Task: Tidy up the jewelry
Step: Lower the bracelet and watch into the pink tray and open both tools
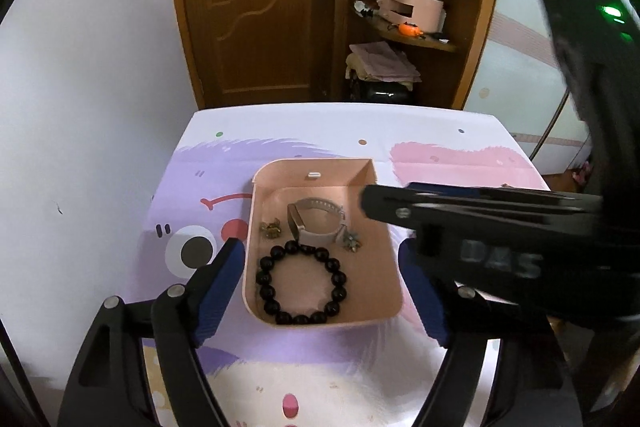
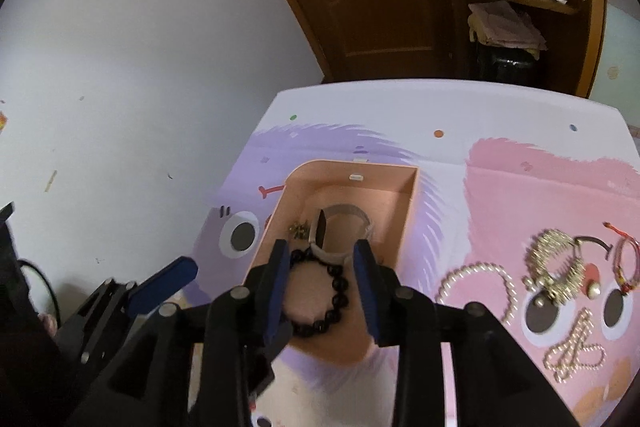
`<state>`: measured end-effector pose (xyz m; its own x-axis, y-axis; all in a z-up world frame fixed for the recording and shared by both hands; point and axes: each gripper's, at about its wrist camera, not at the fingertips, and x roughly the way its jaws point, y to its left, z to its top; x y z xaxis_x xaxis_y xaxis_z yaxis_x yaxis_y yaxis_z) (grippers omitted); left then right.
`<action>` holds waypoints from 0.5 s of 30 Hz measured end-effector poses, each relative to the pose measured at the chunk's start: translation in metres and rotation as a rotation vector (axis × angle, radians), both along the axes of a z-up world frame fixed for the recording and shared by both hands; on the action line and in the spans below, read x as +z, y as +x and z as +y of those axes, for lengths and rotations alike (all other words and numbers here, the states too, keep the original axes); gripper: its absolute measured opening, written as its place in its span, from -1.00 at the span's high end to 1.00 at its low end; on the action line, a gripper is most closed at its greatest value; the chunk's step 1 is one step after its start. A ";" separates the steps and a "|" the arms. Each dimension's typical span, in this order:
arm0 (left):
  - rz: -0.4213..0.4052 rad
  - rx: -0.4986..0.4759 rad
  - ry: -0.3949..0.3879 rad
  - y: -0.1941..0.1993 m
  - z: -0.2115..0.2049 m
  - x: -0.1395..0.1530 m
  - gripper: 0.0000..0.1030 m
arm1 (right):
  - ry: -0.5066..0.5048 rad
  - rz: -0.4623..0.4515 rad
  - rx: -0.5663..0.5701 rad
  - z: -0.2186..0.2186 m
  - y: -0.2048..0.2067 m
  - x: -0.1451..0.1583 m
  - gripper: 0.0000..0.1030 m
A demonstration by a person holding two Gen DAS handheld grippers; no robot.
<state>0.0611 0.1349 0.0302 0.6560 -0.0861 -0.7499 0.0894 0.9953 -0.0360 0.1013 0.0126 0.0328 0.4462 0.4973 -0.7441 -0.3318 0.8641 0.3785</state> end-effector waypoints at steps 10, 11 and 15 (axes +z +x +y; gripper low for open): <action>-0.030 -0.082 0.031 -0.035 -0.037 0.021 -0.56 | -0.030 -0.070 -0.041 -0.081 -0.061 0.025 0.21; -0.035 -0.096 0.040 -0.037 -0.042 0.024 -0.56 | -0.044 -0.076 -0.044 -0.090 -0.065 0.026 0.20; -0.057 -0.155 0.077 -0.046 -0.067 0.032 -0.56 | -0.152 -0.113 -0.047 -0.125 -0.083 0.032 0.17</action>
